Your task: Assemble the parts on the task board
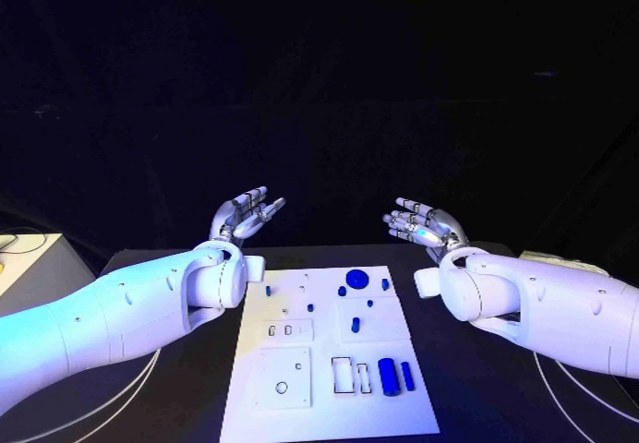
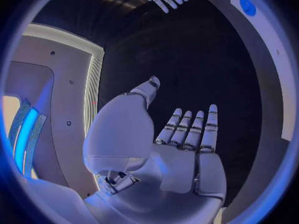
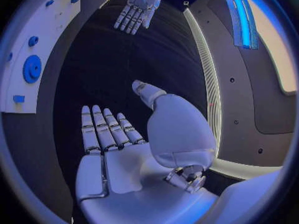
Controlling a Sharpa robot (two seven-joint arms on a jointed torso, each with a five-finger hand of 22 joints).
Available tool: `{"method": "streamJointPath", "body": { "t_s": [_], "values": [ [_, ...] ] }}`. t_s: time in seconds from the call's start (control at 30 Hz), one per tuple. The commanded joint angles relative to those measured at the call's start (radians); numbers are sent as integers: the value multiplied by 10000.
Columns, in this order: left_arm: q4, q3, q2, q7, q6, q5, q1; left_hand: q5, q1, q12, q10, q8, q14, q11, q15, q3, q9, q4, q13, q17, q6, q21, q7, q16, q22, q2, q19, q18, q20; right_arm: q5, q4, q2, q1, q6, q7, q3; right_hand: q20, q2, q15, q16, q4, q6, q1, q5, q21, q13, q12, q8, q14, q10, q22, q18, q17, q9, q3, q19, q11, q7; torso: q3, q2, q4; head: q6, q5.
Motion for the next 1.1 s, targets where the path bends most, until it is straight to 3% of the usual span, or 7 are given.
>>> {"method": "streamJointPath", "body": {
  "t_s": [0.03, 0.2, 0.23, 0.43, 0.7, 0.93, 1.1],
  "values": [
    [-220, -18, 109, 291, 1127, -157, 81, 64, 612, 109, 823, 154, 966, 271, 189, 125, 100, 184, 66, 148, 556, 172, 529, 207, 62, 53, 417, 126, 125, -443, -213, 62, 162, 1696, -502, -130, 69, -117, -131, 330, -545, 1047, 955, -252, 424, 92, 162, 241, 1808, 1342, 188, 333, 220, 172, 220, 1976, -36, 1453, 1, 2, -4, -2, 1],
    [-268, -24, 128, 296, 1168, -160, 97, 66, 716, 282, 2196, 395, 3109, 566, -152, 236, 269, 195, 159, 517, 1384, 697, 655, 708, 299, 122, 2268, 409, 88, -494, -361, 93, 290, 1980, -595, -249, 41, -93, -456, 684, -849, 2713, 1295, -229, 817, 209, 345, 625, 3523, 3701, 273, 680, 413, 453, 326, 3475, -274, 1297, 1, 2, -4, -2, 1],
    [598, -29, -828, 47, 2170, -545, 67, 87, 784, 556, 3646, 605, 4018, 667, -249, 330, 415, 127, 281, 678, 2052, 912, 733, 980, 367, 142, 2679, 565, 91, -4392, -1001, 187, 456, 1856, -626, -245, -18, -94, -591, 801, -911, 3568, 1361, -188, 1005, 233, 446, 854, 3861, 4224, 323, 768, 460, 621, 382, 3891, -407, 1167, 16, 224, -120, -473, 152],
    [1598, -21, -1561, -208, 2501, -1018, 92, 70, 816, 990, 5756, 1219, 6066, 156, -868, 745, 728, -84, 351, 1189, 3896, 1804, 883, 1905, 653, 68, 4334, 772, -381, -6888, -1116, 235, 697, 1631, -836, -240, -783, -174, -1236, 1301, -1057, 5210, 1482, -255, 1966, 194, 407, 1258, 5514, 5700, 617, 753, 651, 776, 567, 5725, -864, 803, -4, 502, -140, -419, 148],
    [2832, 21, -2280, -374, 2674, -1123, 145, 75, 648, 825, 6998, 1380, 7499, -224, -1405, 1567, 740, -259, 296, 2216, 4548, 2827, 604, 2876, 1114, -294, 5498, 748, -974, -9825, -1011, 296, 1012, 1612, -1725, -238, -1773, -302, -2125, 2393, -1108, 6277, 1560, -229, 4722, 214, 239, 1309, 8135, 7353, 2253, 680, 1656, 739, 39, 7067, -1481, 354, -61, 881, -82, -323, 92],
    [3684, 67, -2737, -447, 2817, -1103, 213, 72, 448, 495, 7320, 1312, 7867, -336, -1589, 1899, 742, -430, 285, 3202, 4656, 3750, 535, 3943, 1667, -461, 5783, 709, -1235, -12368, -711, 338, 1208, 2140, -3007, -236, -1976, -688, -2373, 4240, -934, 6590, 1210, -10, 6844, 239, 214, 1057, 9139, 7686, 3765, 756, 3755, 819, 664, 7231, -1698, 192, -161, 1180, 23, -259, 7],
    [4108, 81, -2975, -486, 2852, -1099, 262, 76, 230, 277, 7465, 1229, 7661, -366, -1659, 2154, 760, -572, 298, 4259, 4708, 4788, 508, 5220, 2382, -497, 5489, 690, -1329, -13865, -384, 387, 1272, 2460, -3864, -237, -1986, -987, -2398, 5724, -708, 6575, 1012, -160, 8655, 248, 215, 944, 9131, 7687, 5941, 479, 4999, 946, 1041, 7903, -1711, 139, -195, 1374, 73, -210, -48]
  ]
}}
